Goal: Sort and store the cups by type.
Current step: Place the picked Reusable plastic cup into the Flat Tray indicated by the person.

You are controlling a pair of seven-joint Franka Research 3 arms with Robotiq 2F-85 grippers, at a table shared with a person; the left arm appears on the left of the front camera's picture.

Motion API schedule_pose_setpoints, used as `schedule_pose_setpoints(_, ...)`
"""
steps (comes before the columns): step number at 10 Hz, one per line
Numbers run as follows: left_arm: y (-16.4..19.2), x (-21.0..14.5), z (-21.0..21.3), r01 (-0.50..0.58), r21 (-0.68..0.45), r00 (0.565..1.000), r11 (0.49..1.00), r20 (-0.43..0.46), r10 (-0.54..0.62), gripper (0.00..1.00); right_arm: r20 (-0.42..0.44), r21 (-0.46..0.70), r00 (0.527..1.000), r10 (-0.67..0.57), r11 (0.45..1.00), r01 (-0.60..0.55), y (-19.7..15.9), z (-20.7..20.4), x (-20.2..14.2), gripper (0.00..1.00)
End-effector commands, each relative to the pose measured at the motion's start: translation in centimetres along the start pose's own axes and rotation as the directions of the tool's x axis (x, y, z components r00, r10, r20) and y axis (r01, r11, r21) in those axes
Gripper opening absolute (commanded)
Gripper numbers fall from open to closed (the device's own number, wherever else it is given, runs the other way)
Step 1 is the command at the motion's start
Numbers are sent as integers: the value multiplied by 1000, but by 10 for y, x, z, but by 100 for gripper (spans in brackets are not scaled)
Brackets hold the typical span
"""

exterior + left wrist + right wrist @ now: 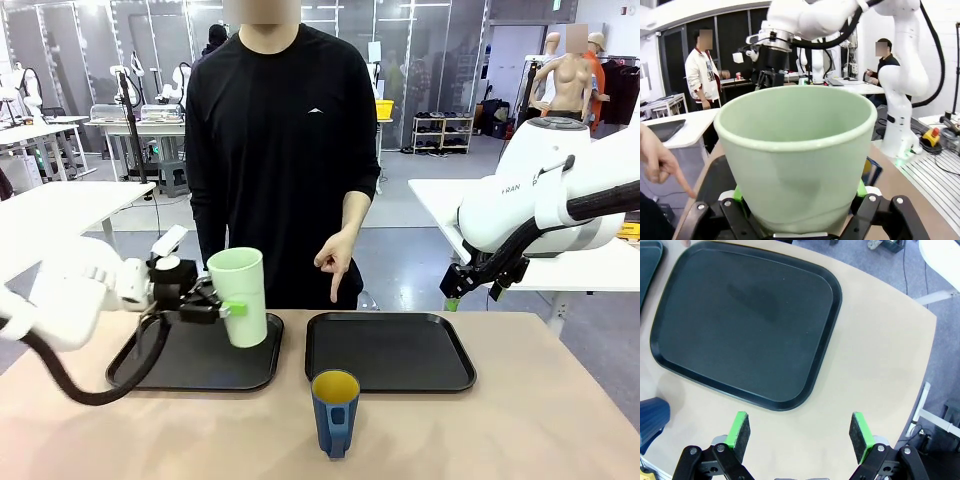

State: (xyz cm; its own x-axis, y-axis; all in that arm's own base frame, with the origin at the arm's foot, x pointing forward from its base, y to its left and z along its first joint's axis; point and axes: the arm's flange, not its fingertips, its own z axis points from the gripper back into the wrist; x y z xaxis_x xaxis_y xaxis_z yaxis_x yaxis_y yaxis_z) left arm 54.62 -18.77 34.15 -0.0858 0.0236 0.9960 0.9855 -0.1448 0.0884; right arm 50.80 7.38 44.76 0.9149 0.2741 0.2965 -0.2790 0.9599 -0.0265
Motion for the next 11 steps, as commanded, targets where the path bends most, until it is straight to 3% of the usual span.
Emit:
schedule_pose_setpoints(1,31,2,-25,-7,-2,1000,1000,16,7,87,11,1,1000,-3,1000,3,0,0,-1,100)
schedule_pose_setpoints(5,67,-10,-87,-36,-36,999,999,29,37,87,11,1,1000,-3,1000,3,0,0,-1,100)
schedule_pose_setpoints(6,70,-15,-92,-36,-102,999,994,14,37,87,11,1,1000,-3,1000,3,0,0,-1,100)
schedule_pose_setpoints(7,49,-9,-80,1,-42,1000,999,29,0,87,11,1,1000,-3,1000,3,0,0,-1,100)
schedule_pose_setpoints(11,49,-9,-80,1,-42,1000,999,29,0,87,11,1,1000,-3,1000,3,0,0,-1,100)
